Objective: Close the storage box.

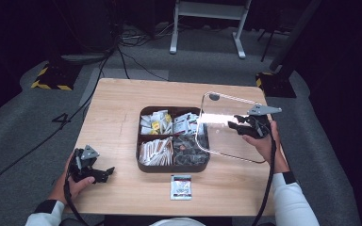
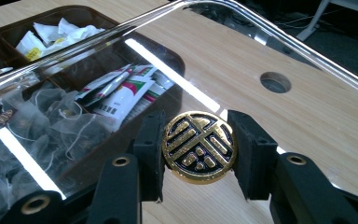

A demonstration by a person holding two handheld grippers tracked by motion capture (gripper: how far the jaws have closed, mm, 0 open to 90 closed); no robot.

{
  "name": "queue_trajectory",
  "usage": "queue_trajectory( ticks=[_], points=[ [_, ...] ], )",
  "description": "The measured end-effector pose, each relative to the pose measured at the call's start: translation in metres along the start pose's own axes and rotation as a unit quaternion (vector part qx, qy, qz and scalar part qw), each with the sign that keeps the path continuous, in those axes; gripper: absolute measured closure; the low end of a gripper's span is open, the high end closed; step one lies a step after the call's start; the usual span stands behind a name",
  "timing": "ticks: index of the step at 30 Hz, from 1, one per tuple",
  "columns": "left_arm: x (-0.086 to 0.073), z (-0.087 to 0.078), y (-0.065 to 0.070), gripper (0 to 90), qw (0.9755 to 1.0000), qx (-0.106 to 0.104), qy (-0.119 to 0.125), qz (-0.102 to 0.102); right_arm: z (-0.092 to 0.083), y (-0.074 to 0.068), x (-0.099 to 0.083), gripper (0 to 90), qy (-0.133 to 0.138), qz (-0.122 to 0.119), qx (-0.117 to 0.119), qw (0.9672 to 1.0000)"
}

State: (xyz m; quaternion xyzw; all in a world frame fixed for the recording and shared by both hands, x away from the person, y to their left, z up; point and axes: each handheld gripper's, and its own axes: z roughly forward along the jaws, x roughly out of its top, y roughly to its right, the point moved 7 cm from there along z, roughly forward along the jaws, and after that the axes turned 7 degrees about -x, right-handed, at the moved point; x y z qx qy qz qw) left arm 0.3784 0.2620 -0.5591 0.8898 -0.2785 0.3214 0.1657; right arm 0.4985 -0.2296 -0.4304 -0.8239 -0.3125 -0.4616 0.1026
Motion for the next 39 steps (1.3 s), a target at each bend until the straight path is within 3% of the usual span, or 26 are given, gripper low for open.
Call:
queue_trajectory(
  ticks=[3, 19, 39],
  points=[
    [0.000, 0.000, 0.000, 0.1, 1.0000, 0.000, 0.000, 0.001, 0.002, -0.003, 0.004, 59.3, 0.003, 0.000, 0.003, 1.0000],
    [0.000, 0.000, 0.000, 0.1, 1.0000, 0.000, 0.000, 0.001, 0.031, -0.049, 0.034, 59.3, 0.005, -0.025, 0.033, 0.9991],
    [0.000, 0.000, 0.000, 0.1, 1.0000, 0.000, 0.000, 0.000, 0.060, -0.094, 0.047, 59.3, -0.006, -0.046, 0.058, 0.9972]
  ],
)
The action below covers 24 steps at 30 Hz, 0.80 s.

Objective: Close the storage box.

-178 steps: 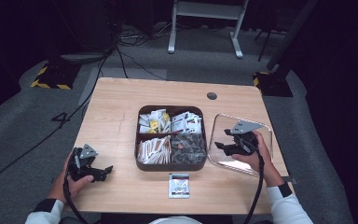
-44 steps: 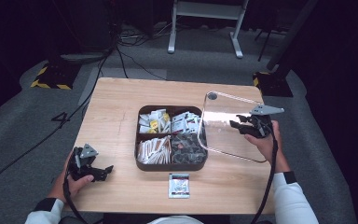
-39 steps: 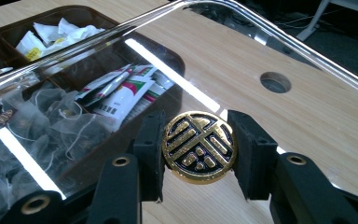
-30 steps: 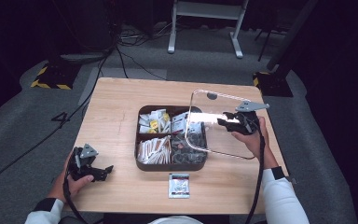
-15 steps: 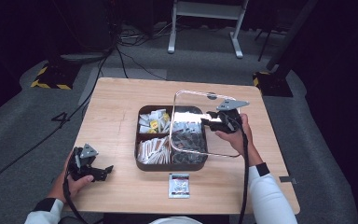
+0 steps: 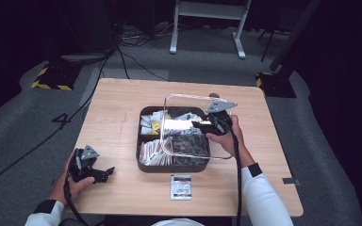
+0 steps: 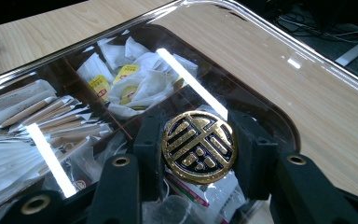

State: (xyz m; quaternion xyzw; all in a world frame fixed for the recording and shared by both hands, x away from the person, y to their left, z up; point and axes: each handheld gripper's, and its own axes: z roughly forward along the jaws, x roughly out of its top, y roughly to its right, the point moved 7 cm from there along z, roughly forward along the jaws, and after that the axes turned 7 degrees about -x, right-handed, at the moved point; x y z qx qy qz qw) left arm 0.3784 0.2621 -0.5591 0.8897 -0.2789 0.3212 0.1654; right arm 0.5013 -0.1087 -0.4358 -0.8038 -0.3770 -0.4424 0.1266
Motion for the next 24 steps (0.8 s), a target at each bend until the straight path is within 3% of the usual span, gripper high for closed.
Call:
queue_trajectory(
  ticks=[24],
  points=[
    [0.000, 0.000, 0.000, 0.2, 1.0000, -0.001, -0.002, 0.001, 0.042, -0.040, 0.013, 59.3, -0.019, -0.026, 0.028, 0.9991]
  ],
)
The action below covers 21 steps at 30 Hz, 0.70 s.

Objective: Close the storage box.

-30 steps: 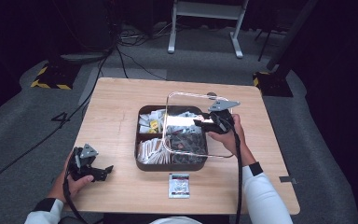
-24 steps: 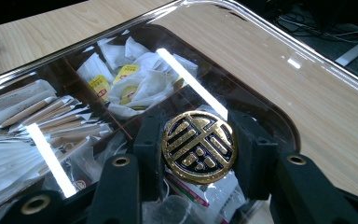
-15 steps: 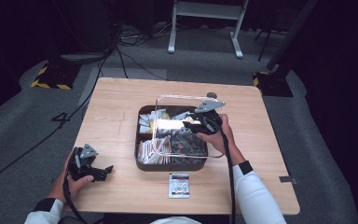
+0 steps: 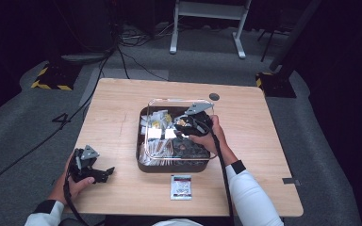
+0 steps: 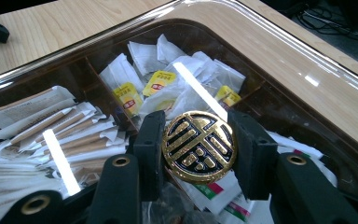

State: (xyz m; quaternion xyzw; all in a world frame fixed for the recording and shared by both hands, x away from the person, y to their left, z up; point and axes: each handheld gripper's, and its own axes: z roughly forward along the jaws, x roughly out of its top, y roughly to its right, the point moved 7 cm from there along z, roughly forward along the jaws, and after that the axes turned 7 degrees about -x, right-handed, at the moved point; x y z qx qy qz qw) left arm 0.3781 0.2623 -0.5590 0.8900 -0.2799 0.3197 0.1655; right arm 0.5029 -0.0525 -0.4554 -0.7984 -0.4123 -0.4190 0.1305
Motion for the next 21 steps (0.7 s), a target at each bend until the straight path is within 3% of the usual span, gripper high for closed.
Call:
queue_trajectory(
  ticks=[21],
  points=[
    [0.000, 0.000, 0.001, 0.2, 1.0000, 0.002, 0.001, -0.004, 0.031, -0.014, 0.000, 59.3, -0.026, -0.003, 0.008, 0.9996]
  ],
)
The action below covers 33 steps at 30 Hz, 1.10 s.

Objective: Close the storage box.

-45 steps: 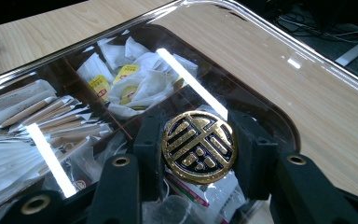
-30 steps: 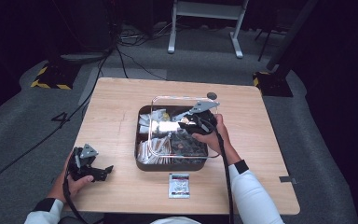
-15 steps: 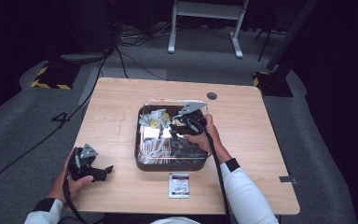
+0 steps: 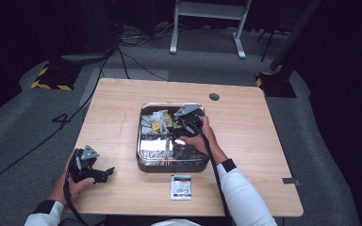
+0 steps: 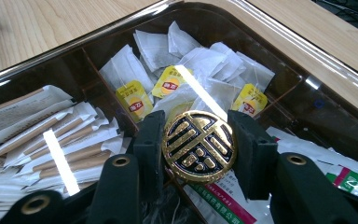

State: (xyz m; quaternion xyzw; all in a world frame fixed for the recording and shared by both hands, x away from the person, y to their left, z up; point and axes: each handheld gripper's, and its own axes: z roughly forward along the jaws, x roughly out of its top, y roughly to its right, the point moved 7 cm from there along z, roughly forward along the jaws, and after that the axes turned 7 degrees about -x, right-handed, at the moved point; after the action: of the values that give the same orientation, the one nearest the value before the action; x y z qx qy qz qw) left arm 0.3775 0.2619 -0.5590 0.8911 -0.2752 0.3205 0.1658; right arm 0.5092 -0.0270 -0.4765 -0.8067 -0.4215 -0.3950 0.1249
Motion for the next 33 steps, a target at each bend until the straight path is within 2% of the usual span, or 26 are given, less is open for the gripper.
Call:
queue_trajectory(
  ticks=[12, 29, 33],
  points=[
    [0.000, 0.000, 0.000, 0.3, 1.0000, 0.000, 0.000, 0.000, 0.005, -0.002, -0.004, 59.3, -0.005, 0.005, 0.001, 1.0000],
    [0.000, 0.000, 0.000, 0.3, 1.0000, 0.001, 0.000, 0.000, 0.000, -0.011, -0.009, 59.2, -0.018, -0.011, 0.005, 0.9998],
    [0.000, 0.000, 0.000, 0.3, 1.0000, 0.001, 0.000, 0.000, 0.000, -0.011, -0.009, 59.0, -0.017, -0.009, 0.005, 0.9998]
  ],
)
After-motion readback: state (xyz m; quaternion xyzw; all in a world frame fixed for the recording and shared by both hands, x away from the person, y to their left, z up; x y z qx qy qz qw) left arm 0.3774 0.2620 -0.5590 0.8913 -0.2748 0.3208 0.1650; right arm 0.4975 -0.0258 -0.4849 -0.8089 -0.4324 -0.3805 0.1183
